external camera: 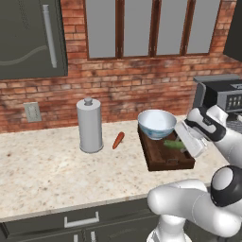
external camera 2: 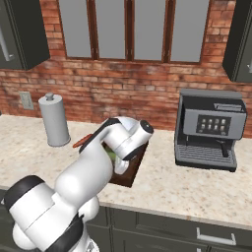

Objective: Place the two vegetables and bowl onto the tray for setting up a vegetable dip station.

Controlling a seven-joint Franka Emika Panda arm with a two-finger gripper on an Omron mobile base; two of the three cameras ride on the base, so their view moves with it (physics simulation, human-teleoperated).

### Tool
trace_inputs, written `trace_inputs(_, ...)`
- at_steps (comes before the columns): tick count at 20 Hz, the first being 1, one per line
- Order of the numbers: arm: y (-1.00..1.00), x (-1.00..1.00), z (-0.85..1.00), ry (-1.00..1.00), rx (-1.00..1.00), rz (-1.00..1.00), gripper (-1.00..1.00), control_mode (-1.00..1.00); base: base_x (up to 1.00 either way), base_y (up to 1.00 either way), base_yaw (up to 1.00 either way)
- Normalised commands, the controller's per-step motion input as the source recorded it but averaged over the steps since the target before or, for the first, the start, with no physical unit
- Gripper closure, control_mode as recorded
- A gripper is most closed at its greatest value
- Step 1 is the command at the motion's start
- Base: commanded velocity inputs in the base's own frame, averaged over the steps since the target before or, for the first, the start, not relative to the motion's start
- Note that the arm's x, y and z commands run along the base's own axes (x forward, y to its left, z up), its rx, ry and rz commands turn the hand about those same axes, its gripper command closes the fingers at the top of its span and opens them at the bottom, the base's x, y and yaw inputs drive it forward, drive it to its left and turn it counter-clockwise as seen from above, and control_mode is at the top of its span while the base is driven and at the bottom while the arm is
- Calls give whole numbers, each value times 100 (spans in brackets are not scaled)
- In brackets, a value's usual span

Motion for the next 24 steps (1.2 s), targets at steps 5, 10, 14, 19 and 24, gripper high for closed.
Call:
trace_inputs(5, 0, 10, -4, 0, 1, 2, 100, -100, 0, 0, 0)
trace_inputs(10, 1, 9, -3, 0, 0, 0, 100, -100, 0, 0, 0)
trace_inputs(14, 0, 6, -5, 0, 0, 0, 100, -100, 0, 0, 0)
trace_inputs(19, 0, 4, -6, 0, 0, 0, 100, -100, 0, 0, 0)
trace_inputs(24, 0, 6, -7, 0, 0, 0, 100, -100, 0, 0, 0)
